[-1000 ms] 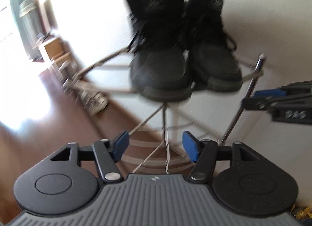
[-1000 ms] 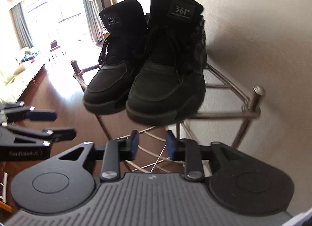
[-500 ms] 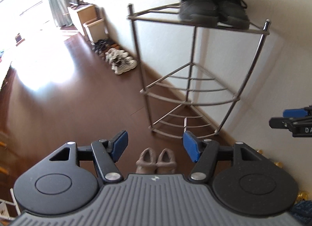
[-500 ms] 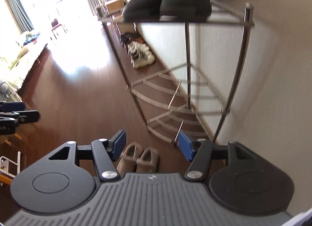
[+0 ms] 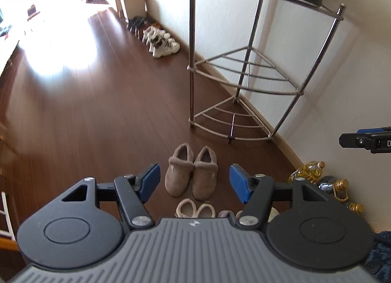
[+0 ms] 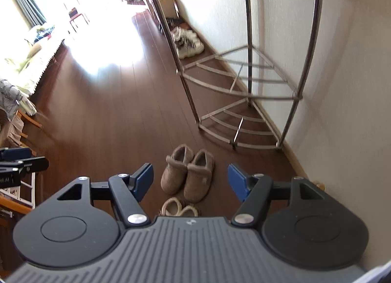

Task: Organize scattered shoes
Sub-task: 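Move the right tool down to the brown knit slippers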

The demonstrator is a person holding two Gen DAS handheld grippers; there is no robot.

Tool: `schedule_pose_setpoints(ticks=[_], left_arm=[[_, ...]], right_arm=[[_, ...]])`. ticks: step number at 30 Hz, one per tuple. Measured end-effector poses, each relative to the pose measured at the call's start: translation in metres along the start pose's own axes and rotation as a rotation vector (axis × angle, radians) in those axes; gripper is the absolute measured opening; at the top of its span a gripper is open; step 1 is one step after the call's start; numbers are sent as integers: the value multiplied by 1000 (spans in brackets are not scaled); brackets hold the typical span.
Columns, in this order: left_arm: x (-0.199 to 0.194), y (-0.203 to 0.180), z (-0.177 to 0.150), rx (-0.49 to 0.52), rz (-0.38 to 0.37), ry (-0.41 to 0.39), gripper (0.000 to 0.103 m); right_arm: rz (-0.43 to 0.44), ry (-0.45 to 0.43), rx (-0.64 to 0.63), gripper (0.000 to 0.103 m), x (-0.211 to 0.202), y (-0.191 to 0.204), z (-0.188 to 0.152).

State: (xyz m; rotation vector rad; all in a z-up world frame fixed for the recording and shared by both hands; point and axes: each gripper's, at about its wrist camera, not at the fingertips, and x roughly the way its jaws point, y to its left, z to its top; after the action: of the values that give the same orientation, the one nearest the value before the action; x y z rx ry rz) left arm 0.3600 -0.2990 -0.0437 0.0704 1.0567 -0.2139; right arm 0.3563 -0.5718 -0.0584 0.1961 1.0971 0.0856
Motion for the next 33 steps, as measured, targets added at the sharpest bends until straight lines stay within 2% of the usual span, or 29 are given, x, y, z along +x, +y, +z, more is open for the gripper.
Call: schedule_pose_setpoints(ticks=[5, 9, 15, 22, 28, 33], left_arm=[[31, -4, 4, -26, 32, 58, 65], [64, -19, 20, -64, 52, 99, 65], [108, -46, 38, -67, 89, 128, 65], [164, -61, 34, -103, 75, 200, 65], [208, -38, 18, -76, 51, 229, 65], [258, 7, -3, -55, 16, 233, 65]], right_arm=[[20, 66, -59, 65, 26, -2, 6], [36, 124, -122, 65, 48, -12, 25], [58, 187, -184, 66, 82, -45, 61], [63, 257, -210, 66, 118, -63, 77], [38, 288, -138, 67, 161, -60, 71], [-25, 262, -35, 68, 209, -40, 47]])
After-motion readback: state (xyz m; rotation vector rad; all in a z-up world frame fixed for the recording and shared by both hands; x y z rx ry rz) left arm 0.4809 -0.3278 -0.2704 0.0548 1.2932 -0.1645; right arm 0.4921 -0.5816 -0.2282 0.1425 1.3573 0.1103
